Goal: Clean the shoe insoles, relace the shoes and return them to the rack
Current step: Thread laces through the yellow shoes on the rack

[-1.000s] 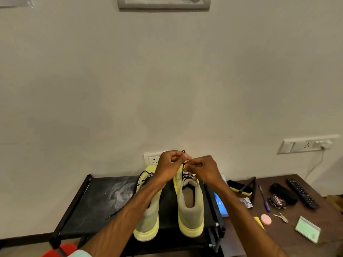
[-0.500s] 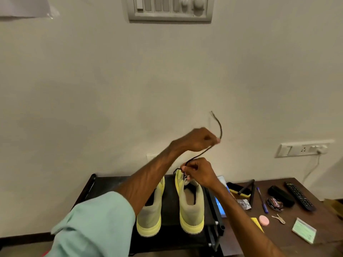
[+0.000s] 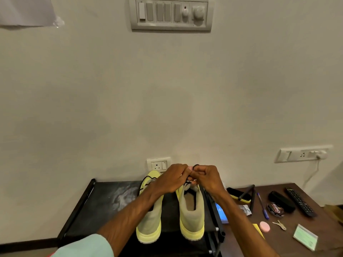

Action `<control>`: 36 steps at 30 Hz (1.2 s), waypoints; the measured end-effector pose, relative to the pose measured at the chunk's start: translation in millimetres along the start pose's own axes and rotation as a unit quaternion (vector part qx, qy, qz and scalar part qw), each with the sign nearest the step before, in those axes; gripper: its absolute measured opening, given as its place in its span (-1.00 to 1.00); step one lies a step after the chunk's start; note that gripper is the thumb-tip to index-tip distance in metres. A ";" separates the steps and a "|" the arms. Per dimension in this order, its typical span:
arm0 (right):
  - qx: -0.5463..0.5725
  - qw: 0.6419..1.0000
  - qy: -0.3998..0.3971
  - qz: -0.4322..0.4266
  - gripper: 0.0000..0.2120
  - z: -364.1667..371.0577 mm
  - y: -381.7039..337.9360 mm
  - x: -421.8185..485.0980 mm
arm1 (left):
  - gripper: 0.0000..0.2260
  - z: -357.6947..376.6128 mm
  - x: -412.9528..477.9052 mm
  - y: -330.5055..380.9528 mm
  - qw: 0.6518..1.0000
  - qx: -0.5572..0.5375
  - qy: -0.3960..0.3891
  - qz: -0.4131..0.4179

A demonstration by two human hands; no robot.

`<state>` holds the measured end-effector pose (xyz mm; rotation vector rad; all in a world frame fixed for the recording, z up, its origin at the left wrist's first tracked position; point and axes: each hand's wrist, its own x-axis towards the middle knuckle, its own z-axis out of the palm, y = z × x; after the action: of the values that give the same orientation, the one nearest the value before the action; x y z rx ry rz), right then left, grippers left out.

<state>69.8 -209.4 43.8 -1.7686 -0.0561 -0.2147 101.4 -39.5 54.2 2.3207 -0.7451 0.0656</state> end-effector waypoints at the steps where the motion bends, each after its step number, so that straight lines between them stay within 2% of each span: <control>1: -0.006 1.000 0.003 -0.010 -0.93 -1.2 -0.2 -0.3 | -0.58 -0.4 -0.9 -2.0 1.000 -0.007 -0.005 -0.012; 5: -0.036 0.999 0.013 -0.020 -0.95 -7.6 -10.8 -1.5 | -0.85 -4.8 -1.5 -10.3 0.997 -0.026 -0.043 -0.050; 12: 0.011 0.998 -0.056 -0.041 -0.93 -12.3 -30.6 15.6 | -0.93 8.3 -3.7 -6.0 0.999 -0.010 0.031 -0.017; 15: 0.013 1.000 -0.018 0.009 -0.97 -10.0 -19.9 28.9 | -0.89 17.5 -3.2 -4.3 0.991 0.083 0.106 0.022; 17: -0.046 0.997 0.009 0.056 -0.92 -8.8 -5.2 38.5 | -0.89 22.6 -3.2 -4.8 0.979 0.135 0.138 0.063; 19: -0.119 0.985 -0.011 0.122 -0.86 -6.4 12.5 45.5 | -0.97 26.0 -3.1 -8.2 0.962 0.189 0.162 0.111; 21: -0.178 0.970 -0.026 0.161 -0.80 -2.8 25.5 49.5 | -0.95 29.7 -3.2 -13.1 0.950 0.225 0.157 0.146; 23: -0.208 0.967 -0.031 0.145 -0.78 -0.4 35.5 51.7 | -0.92 28.7 -3.4 -16.0 0.957 0.206 0.138 0.152; 26: -0.239 0.967 -0.030 0.089 -0.83 -0.7 34.9 43.4 | -0.83 12.2 -0.2 -6.0 0.990 0.101 0.057 0.077; 28: -0.251 0.968 0.002 0.027 -0.86 -3.4 28.3 29.1 | -0.88 1.7 6.0 -0.1 0.999 0.038 0.003 0.022; 30: -0.245 0.969 0.013 -0.029 -0.90 -7.8 18.0 11.9 | -0.92 -7.4 14.9 2.7 0.999 -0.004 -0.049 -0.022; 33: -0.223 0.974 -0.014 -0.046 -0.87 -14.8 3.0 -14.9 | -0.89 -14.1 25.4 0.3 0.988 -0.034 -0.120 -0.088; 36: -0.208 0.976 0.027 -0.053 -0.90 -12.7 -2.7 -27.9 | -0.79 -14.4 26.5 2.3 0.980 -0.068 -0.132 -0.136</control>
<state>40.6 -219.1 43.9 -2.1771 -0.0697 -0.3730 124.4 -44.9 72.9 2.3018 -0.5310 -0.4100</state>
